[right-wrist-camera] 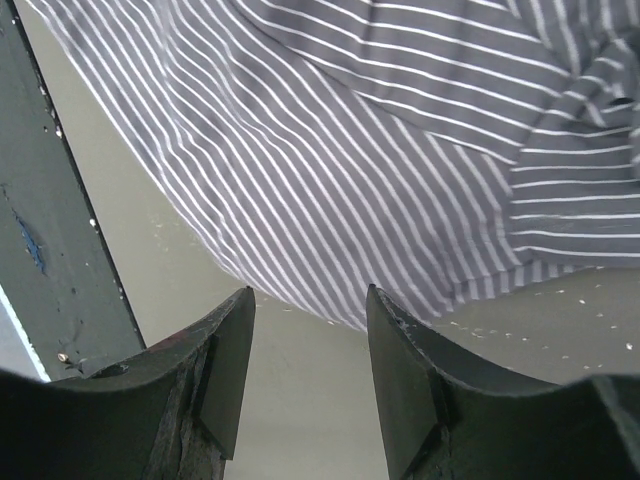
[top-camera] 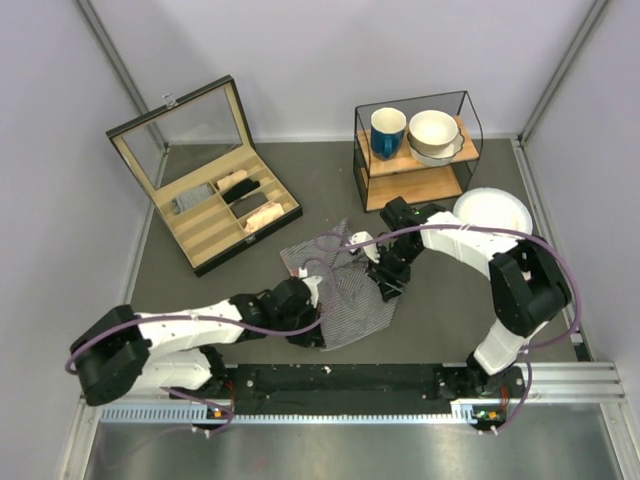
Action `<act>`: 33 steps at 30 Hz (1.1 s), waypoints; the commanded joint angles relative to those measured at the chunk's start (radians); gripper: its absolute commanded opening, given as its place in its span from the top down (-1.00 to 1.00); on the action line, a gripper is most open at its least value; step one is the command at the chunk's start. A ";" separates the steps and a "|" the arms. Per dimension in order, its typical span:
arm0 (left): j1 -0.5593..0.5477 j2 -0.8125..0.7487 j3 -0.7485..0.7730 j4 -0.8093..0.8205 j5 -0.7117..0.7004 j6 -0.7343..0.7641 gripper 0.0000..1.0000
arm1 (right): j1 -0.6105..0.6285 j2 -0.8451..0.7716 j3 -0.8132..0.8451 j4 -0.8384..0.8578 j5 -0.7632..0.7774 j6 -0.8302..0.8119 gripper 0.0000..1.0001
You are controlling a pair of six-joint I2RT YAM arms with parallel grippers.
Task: Roll the underwear
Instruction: Flatten out the underwear at the center of the board.
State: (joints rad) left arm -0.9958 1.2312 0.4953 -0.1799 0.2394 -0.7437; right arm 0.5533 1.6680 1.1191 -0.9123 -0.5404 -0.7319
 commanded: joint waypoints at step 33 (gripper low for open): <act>0.149 -0.541 0.057 -0.172 -0.447 0.302 -0.63 | -0.026 0.082 -0.013 -0.103 0.097 0.069 0.87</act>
State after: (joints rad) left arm -0.9241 0.6693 0.5144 -0.3668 -0.1173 -0.5655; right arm 0.5522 1.8057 1.1011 -0.9741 -0.5182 -0.6640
